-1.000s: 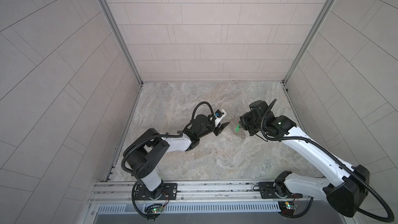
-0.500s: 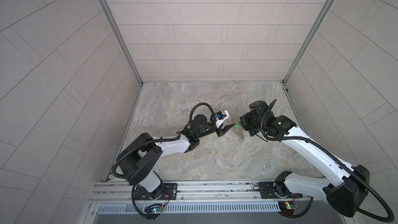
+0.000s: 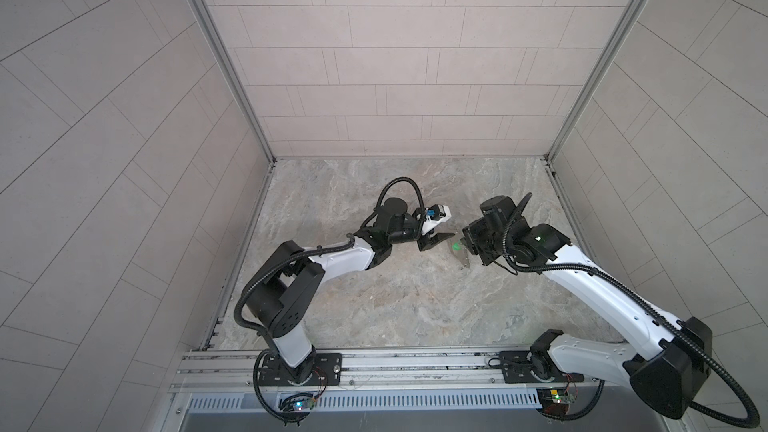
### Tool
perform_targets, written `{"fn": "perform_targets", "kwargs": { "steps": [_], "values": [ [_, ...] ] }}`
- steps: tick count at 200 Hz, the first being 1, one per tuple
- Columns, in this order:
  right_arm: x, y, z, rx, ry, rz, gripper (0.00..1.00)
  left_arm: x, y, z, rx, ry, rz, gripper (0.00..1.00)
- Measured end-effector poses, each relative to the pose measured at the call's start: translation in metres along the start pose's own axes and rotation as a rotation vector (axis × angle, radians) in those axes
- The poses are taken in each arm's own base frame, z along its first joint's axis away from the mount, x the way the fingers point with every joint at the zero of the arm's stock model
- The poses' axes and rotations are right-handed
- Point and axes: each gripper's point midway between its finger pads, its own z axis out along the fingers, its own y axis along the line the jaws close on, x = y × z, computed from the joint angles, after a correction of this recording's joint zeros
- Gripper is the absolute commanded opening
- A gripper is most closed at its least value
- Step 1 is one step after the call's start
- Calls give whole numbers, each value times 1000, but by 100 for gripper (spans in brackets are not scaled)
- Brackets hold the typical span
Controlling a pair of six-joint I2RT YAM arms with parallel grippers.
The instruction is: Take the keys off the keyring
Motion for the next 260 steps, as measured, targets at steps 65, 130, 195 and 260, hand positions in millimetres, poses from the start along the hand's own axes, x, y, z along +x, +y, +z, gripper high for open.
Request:
{"fn": "perform_targets", "kwargs": {
  "steps": [65,130,195,260],
  "values": [
    [6,-1,0,2,24,-20,0,16,-19,9,187,61,50,44],
    [8,-1,0,2,38,-40,0,27,-30,12,264,85,38,19],
    [10,-5,0,20,50,-50,0,27,-30,12,287,77,19,0],
    [7,0,-11,-48,24,-64,45,17,-35,8,342,25,-17,0]
  ]
}}
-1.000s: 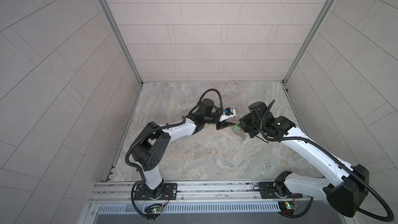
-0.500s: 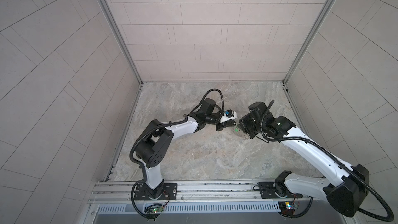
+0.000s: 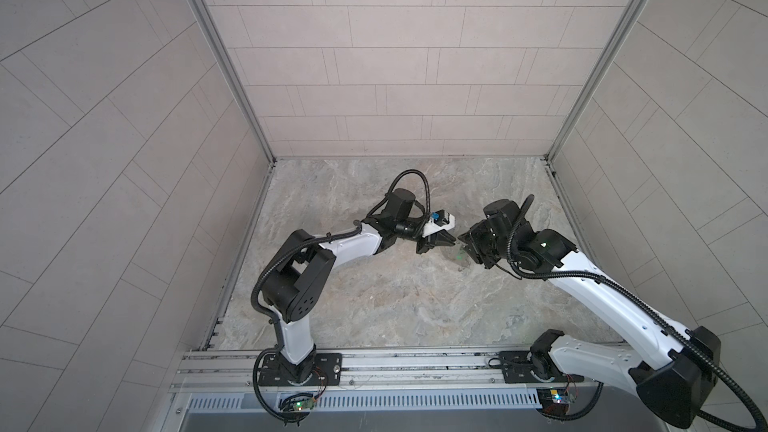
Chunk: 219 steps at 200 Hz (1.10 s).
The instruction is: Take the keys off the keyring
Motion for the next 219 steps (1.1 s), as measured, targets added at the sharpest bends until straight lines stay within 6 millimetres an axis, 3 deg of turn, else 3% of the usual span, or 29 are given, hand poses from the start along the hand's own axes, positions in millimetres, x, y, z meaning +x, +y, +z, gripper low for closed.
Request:
{"fn": "perform_targets", "kwargs": {
  "steps": [31,74,96,117,145,174,209,219],
  "values": [
    [-3,4,-9,-30,-23,-38,52,-8,2,-1,-2,-37,6,0],
    [-5,2,-12,-20,-37,-111,54,-17,5,-4,-7,-80,2,0],
    [-14,8,-23,-16,-85,-218,49,-19,7,-6,-9,-91,1,0],
    [-30,24,-47,-47,-184,-385,41,-19,6,-7,-6,-98,-2,0],
    [-41,48,-83,-107,-305,-730,31,-21,5,-7,1,-105,-8,0],
    [-29,54,-92,-110,-300,-1207,25,-22,5,-7,7,-110,-14,0],
    [8,29,-80,-113,-139,-1894,22,-25,3,-8,21,-123,-28,0],
    [14,17,-78,-112,-106,-2062,26,-26,2,-8,24,-130,-30,0]
  ]
}}
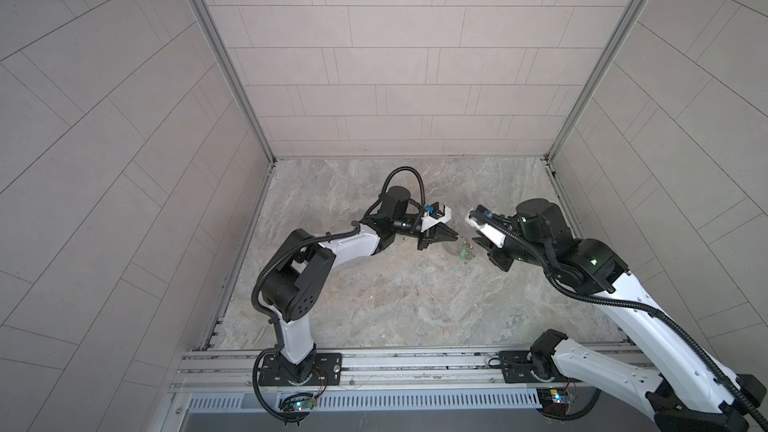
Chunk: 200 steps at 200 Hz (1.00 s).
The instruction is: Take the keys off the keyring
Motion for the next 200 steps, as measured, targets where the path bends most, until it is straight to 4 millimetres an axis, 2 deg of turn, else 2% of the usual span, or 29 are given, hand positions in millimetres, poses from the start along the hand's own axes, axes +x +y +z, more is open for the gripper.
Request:
{"fn": "perform_targets", "kwargs": {
  "steps": [9,30,73,110,162,200],
  "values": [
    [7,6,1,-16,9,-123,33,-1,0,0,2,-6,-4,0],
    [25,15,-2,-35,39,-372,37,-3,-2,0,12,-15,-16,0],
    [42,20,-4,-61,87,-677,36,-5,-6,0,35,-26,-43,0],
    [61,27,14,-118,130,-779,32,-6,-9,0,50,-30,-62,0],
    [59,22,35,-151,153,-834,28,-6,-11,0,64,-32,-71,0],
    [56,13,43,-153,168,-849,27,-5,-12,1,72,-32,-81,0]
  ]
}}
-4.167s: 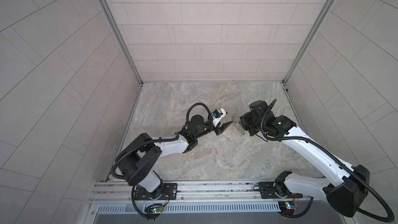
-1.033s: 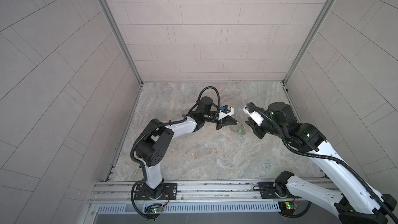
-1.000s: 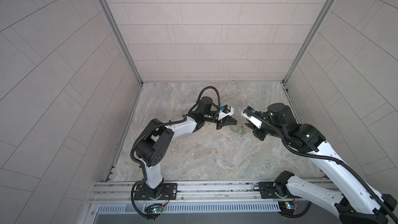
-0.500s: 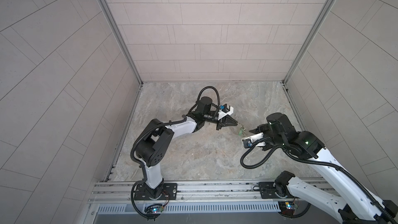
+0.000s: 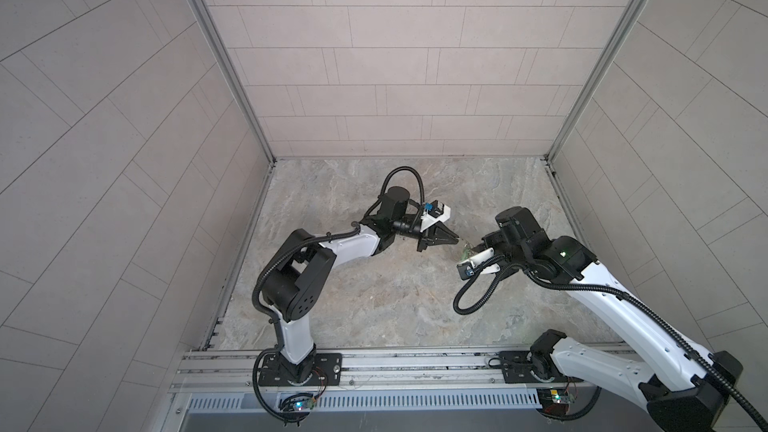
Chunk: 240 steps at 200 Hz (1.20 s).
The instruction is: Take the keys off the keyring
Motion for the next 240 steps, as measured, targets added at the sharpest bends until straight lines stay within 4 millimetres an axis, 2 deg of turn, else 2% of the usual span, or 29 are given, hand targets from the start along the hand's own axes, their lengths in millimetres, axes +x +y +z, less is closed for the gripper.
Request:
{"fn": "perform_targets", "kwargs": {
  "steps": [37,78,152,240],
  "values": [
    [2,-8,4,-9,7,-25,24,3,-1,2,7,3,-6,0],
    [2,-7,8,-42,6,-51,21,3,-2,3,10,3,-7,0],
    [3,-7,9,-48,10,-109,22,3,-2,3,10,3,-14,0],
    [3,3,23,-27,9,-156,21,4,0,3,4,1,-30,0]
  ]
}}
